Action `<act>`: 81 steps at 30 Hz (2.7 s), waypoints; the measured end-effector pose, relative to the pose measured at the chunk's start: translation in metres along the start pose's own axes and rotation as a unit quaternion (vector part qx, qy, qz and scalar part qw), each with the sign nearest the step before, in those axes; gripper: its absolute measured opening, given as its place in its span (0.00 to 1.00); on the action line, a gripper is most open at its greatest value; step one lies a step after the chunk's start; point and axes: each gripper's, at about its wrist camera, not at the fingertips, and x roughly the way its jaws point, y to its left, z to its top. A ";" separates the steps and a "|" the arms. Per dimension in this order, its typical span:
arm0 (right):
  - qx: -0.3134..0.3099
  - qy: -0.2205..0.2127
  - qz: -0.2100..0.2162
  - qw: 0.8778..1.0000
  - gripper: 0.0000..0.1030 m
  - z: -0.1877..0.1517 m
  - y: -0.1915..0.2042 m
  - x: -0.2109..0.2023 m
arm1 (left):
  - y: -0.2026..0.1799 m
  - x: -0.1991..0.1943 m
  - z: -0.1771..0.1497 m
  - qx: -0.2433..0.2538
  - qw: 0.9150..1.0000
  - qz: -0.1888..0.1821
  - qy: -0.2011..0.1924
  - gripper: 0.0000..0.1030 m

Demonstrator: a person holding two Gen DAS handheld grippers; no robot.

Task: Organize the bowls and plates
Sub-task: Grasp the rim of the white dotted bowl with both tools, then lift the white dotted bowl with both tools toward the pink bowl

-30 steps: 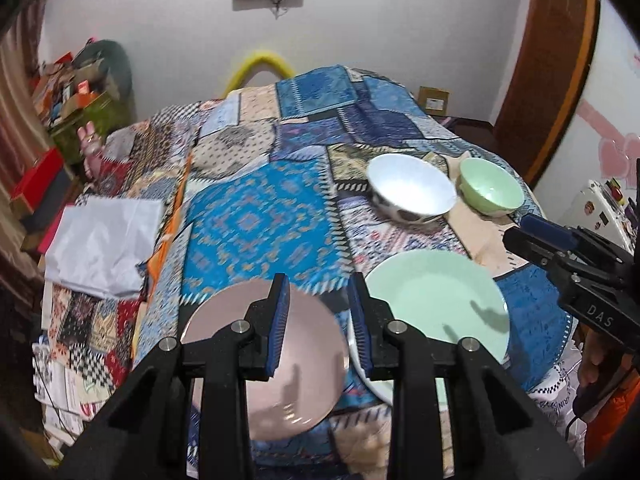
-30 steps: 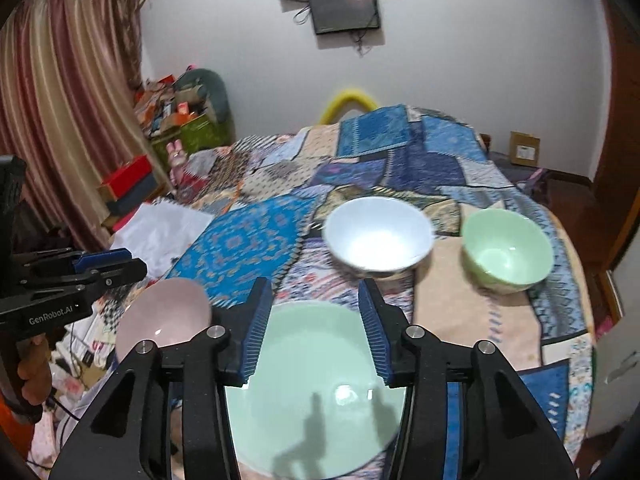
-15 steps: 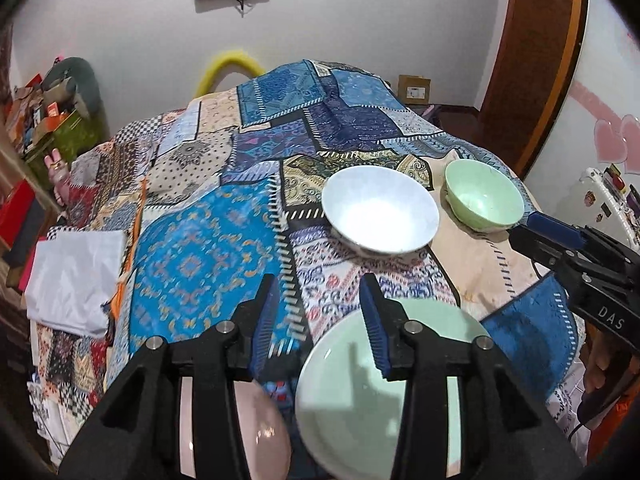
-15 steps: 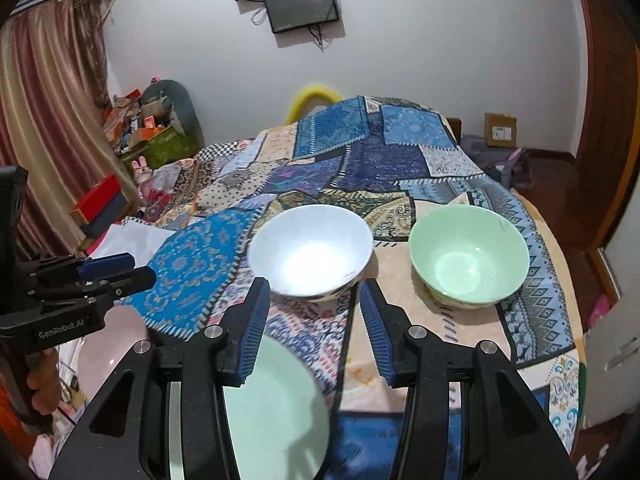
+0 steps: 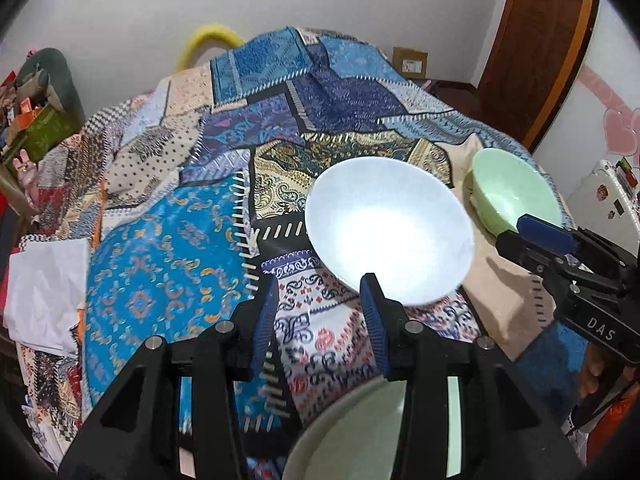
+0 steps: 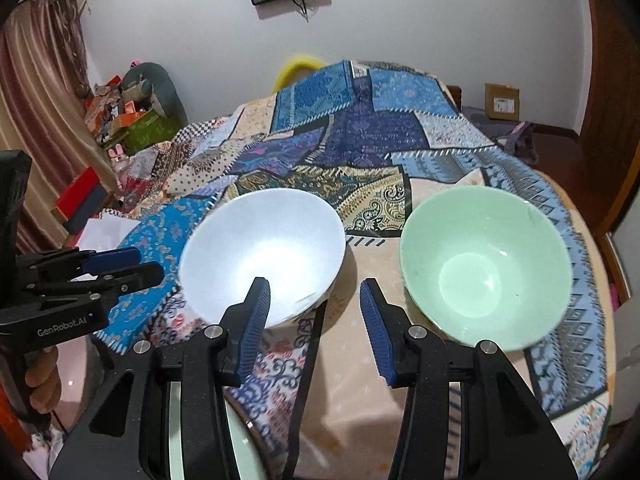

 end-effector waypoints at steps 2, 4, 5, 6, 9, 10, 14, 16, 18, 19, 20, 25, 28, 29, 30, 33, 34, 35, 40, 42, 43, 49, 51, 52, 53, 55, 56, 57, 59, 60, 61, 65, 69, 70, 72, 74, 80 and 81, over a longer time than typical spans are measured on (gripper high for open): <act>-0.002 0.007 0.002 1.000 0.42 0.000 -0.001 0.008 | 0.003 0.012 0.004 -0.003 1.000 -0.002 0.007 0.41; -0.003 0.012 0.002 1.000 0.42 0.001 -0.003 0.015 | 0.005 0.022 0.008 -0.005 1.000 -0.004 0.013 0.41; -0.004 0.015 0.003 1.000 0.42 0.001 -0.004 0.019 | 0.005 0.027 0.009 -0.006 1.000 -0.006 0.014 0.41; -0.003 0.018 0.002 1.000 0.42 0.002 -0.005 0.023 | 0.005 0.031 0.010 -0.006 1.000 -0.008 0.016 0.41; -0.002 0.026 0.004 1.000 0.42 0.003 -0.006 0.032 | 0.005 0.041 0.014 -0.001 1.000 -0.010 0.022 0.41; -0.003 0.028 0.004 1.000 0.42 0.003 -0.007 0.035 | 0.004 0.046 0.016 0.001 1.000 -0.009 0.024 0.41; -0.014 0.026 -0.006 1.000 0.40 0.004 -0.004 0.039 | 0.005 0.057 0.020 0.000 0.999 -0.013 0.032 0.41; -0.018 0.028 -0.007 0.999 0.38 0.005 -0.004 0.040 | 0.004 0.061 0.021 0.000 0.999 -0.016 0.034 0.41; -0.019 0.028 -0.006 0.999 0.34 0.007 -0.003 0.043 | 0.003 0.065 0.023 0.001 0.999 -0.016 0.035 0.41; -0.021 0.027 -0.005 0.999 0.33 0.008 -0.002 0.042 | 0.003 0.066 0.022 0.002 0.999 -0.016 0.036 0.41; -0.023 0.027 -0.003 0.999 0.30 0.009 -0.002 0.043 | 0.003 0.068 0.023 0.001 0.999 -0.016 0.037 0.41; -0.035 0.036 -0.003 0.999 0.27 0.011 0.005 0.051 | 0.005 0.075 0.023 -0.004 0.999 -0.019 0.046 0.39; -0.026 0.045 0.005 0.999 0.26 0.009 0.003 0.057 | 0.006 0.076 0.022 -0.004 0.999 -0.021 0.046 0.38; -0.022 0.047 0.007 0.999 0.25 0.008 0.001 0.059 | 0.007 0.076 0.022 -0.005 0.999 -0.021 0.045 0.37; -0.019 0.046 0.008 0.999 0.24 0.008 0.001 0.060 | 0.007 0.076 0.021 -0.006 0.999 -0.022 0.044 0.37; -0.020 0.042 0.004 0.999 0.22 0.009 0.003 0.059 | 0.005 0.076 0.021 -0.001 0.999 -0.028 0.045 0.31; -0.021 0.040 0.003 0.999 0.22 0.009 0.004 0.058 | 0.003 0.075 0.021 0.004 0.999 -0.030 0.045 0.27; -0.023 0.038 0.000 0.999 0.21 0.010 0.005 0.057 | 0.001 0.075 0.021 0.008 0.998 -0.033 0.045 0.26; -0.026 0.033 0.001 0.999 0.21 0.011 0.008 0.050 | -0.005 0.072 0.018 0.022 0.999 -0.015 0.043 0.24; -0.026 0.031 0.002 0.999 0.21 0.010 0.010 0.044 | -0.006 0.068 0.016 0.022 0.999 -0.015 0.040 0.24; -0.024 0.029 0.003 0.999 0.21 0.011 0.011 0.040 | -0.006 0.064 0.015 0.023 0.999 -0.014 0.037 0.24; -0.025 0.011 0.009 1.000 0.21 0.012 0.022 0.014 | -0.009 0.031 0.011 0.023 1.000 -0.012 0.017 0.24; -0.026 0.005 0.011 1.000 0.21 0.012 0.025 0.005 | -0.011 0.018 0.009 0.023 1.000 -0.010 0.009 0.24; -0.027 0.003 0.012 1.000 0.21 0.012 0.028 0.000 | -0.011 0.011 0.008 0.022 1.000 -0.010 0.005 0.24; -0.029 -0.001 0.013 1.000 0.21 0.012 0.031 -0.006 | -0.011 0.005 0.007 0.021 1.000 -0.010 0.002 0.24; -0.032 -0.008 0.014 0.999 0.21 0.012 0.037 -0.017 | -0.011 -0.010 0.004 0.016 1.000 -0.011 -0.004 0.24; -0.033 -0.011 0.015 0.999 0.21 0.012 0.040 -0.021 | -0.012 -0.016 0.002 0.015 1.000 -0.011 -0.007 0.24; -0.034 -0.014 0.016 0.999 0.21 0.012 0.042 -0.025 | -0.012 -0.023 0.000 0.015 1.000 -0.011 -0.010 0.24; -0.036 -0.020 0.018 0.999 0.21 0.011 0.047 -0.034 | -0.012 -0.038 -0.005 0.013 1.000 -0.010 -0.017 0.24; -0.038 -0.023 0.018 0.999 0.21 0.011 0.050 -0.039 | -0.012 -0.046 -0.008 0.013 1.000 -0.009 -0.022 0.24; -0.039 -0.026 0.019 0.999 0.21 0.010 0.053 -0.044 | -0.012 -0.052 -0.011 0.013 1.000 -0.008 -0.025 0.24; -0.042 -0.038 0.024 0.998 0.21 0.007 0.063 -0.058 | -0.014 -0.079 -0.022 0.009 0.999 -0.004 -0.039 0.24; -0.048 -0.044 0.029 0.997 0.21 0.003 0.072 -0.068 | -0.012 -0.106 -0.033 0.006 0.999 0.000 -0.054 0.24; -0.049 -0.046 0.031 0.997 0.21 0.001 0.075 -0.070 | -0.012 -0.111 -0.035 0.005 0.998 0.001 -0.056 0.24; -0.053 -0.051 0.034 0.997 0.21 -0.001 0.081 -0.076 | -0.010 -0.124 -0.042 0.000 0.998 0.003 -0.062 0.24; -0.056 -0.053 0.038 0.996 0.21 -0.004 0.086 -0.080 | -0.007 -0.133 -0.048 -0.004 0.998 0.005 -0.065 0.24; -0.068 -0.057 0.050 0.995 0.21 -0.014 0.104 -0.089 | 0.001 -0.157 -0.071 -0.014 0.997 0.012 -0.073 0.24; -0.070 -0.058 0.053 0.994 0.21 -0.015 0.107 -0.090 | 0.002 -0.161 -0.075 -0.017 0.997 0.013 -0.074 0.24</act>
